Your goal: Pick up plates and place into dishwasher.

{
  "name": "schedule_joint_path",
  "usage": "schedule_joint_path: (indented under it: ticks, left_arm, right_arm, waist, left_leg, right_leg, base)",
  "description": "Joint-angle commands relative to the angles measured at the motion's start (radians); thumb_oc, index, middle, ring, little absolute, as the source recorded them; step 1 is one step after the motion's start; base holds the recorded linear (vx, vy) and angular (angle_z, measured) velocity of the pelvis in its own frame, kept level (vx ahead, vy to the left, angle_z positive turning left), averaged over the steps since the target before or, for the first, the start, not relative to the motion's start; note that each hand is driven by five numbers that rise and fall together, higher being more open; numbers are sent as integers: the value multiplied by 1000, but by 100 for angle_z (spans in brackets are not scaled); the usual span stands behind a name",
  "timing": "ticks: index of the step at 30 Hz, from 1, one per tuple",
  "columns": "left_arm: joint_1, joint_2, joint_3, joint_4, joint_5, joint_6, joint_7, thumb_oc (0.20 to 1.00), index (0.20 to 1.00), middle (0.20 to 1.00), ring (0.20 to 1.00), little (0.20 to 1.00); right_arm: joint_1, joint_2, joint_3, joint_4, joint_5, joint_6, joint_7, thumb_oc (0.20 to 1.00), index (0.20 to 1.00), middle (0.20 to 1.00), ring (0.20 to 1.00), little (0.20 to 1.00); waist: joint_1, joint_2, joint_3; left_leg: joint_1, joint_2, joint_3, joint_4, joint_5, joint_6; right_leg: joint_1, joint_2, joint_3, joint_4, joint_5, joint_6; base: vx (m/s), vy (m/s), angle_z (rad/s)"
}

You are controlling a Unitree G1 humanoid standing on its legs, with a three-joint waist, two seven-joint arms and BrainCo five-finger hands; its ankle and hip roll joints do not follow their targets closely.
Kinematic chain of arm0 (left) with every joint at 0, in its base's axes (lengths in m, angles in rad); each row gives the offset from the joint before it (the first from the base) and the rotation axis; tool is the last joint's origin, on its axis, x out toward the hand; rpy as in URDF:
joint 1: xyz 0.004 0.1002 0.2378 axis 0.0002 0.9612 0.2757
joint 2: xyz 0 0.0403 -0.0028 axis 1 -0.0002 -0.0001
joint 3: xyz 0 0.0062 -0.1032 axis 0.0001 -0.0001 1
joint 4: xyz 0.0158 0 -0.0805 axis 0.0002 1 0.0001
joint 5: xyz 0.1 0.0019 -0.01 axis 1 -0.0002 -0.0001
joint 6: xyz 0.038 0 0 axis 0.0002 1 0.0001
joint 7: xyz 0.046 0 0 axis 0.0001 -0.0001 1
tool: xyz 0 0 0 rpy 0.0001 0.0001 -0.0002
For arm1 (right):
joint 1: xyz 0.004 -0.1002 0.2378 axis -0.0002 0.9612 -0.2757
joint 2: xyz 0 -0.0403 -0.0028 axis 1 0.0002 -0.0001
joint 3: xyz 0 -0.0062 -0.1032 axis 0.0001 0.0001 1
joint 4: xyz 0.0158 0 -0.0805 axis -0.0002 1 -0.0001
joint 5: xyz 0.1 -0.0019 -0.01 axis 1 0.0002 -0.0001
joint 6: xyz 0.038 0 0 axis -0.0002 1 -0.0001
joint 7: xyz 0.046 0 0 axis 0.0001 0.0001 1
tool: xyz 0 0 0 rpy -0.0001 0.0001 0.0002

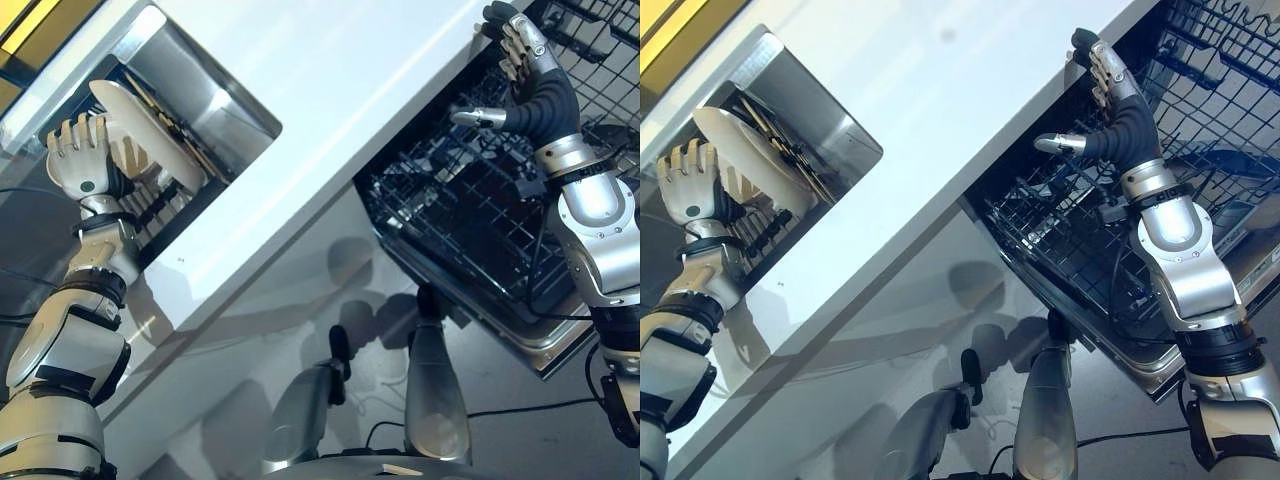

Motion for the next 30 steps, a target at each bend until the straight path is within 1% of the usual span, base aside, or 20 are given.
schedule_joint_path:
  ticks: [1,2,3,4,7,12,17,21,25,30]
  left_arm:
    - [4,24,13,96,1,116,40,856,856,856,856,856]
    - [-9,24,6,102,0,124,37,561,561,561,561,561]
    - [-17,25,5,104,3,127,27,366,366,366,366,366]
    - [-25,23,5,108,12,126,14,200,200,200,200,200]
    - [-36,13,-12,110,2,138,2,200,200,200,200,200]
    - [-46,10,-20,124,2,119,-2,200,200,200,200,200]
    - [-40,6,-21,125,-11,102,24,200,200,200,200,200]
    - [-41,8,-19,128,-19,96,34,200,200,200,200,200]
    - [-31,14,-4,127,-53,92,63,200,200,200,200,200]
    - [-18,45,48,107,-102,82,122,200,200,200,200,200]
  right_arm:
    - [8,3,26,29,-31,27,1,1000,1000,1000,1000,1000]
    - [1,5,30,32,-36,28,-3,1000,1000,1000,1000,1000]
    - [-5,5,32,32,-35,31,-7,1000,1000,1000,1000,1000]
    - [-13,6,37,32,-35,38,-10,1000,1000,1000,1000,1000]
    - [-23,15,40,30,-44,42,-11,1000,1000,1000,1000,1000]
    - [-22,17,39,28,-50,38,-19,1000,1000,1000,1000,1000]
    - [-8,15,26,29,-53,25,-11,1000,1000,1000,1000,1000]
    - [-7,16,24,30,-55,28,-6,1000,1000,1000,1000,1000]
    - [7,20,19,24,-51,23,-1,1000,1000,1000,1000,1000]
    - [43,23,6,9,-35,7,12,1000,1000,1000,1000,1000]
  waist:
    - [8,-28,24]
    - [9,-28,24]
    - [9,-29,25]
    - [10,-29,26]
    - [11,-31,28]
    - [9,-31,30]
    - [8,-27,27]
    - [10,-24,22]
    - [13,-24,16]
    - [27,-19,-8]
  left_leg:
    - [-80,-48,-35,6,151,-14]
    - [-84,-48,-35,8,152,-15]
    - [-87,-49,-36,10,153,-15]
    - [-90,-50,-36,13,152,-14]
    - [-97,-50,-36,13,154,-13]
    - [-98,-53,-32,9,155,-10]
    - [-88,-53,-29,-3,156,-10]
    - [-86,-54,-30,-3,155,-10]
    - [-82,-54,-25,6,147,-9]
    - [-44,-43,-30,-18,146,-10]
  right_leg:
    - [1,-30,29,18,76,12]
    - [-2,-31,28,18,77,13]
    - [-5,-31,28,19,79,13]
    - [-7,-31,29,19,81,13]
    - [-14,-30,29,19,86,11]
    - [-13,-29,28,11,90,10]
    - [-4,-35,27,1,94,10]
    - [-6,-39,26,6,94,10]
    - [0,-46,23,15,87,7]
    - [38,-66,-3,11,71,7]
  base:
    - [8,40,-3]
    - [2,33,-1]
    - [-3,34,0]
    - [0,0,0]
    - [0,0,0]
    - [-11,14,0]
    - [-5,7,0]
    - [0,0,0]
    - [-6,-9,0]
    - [-25,-59,5]
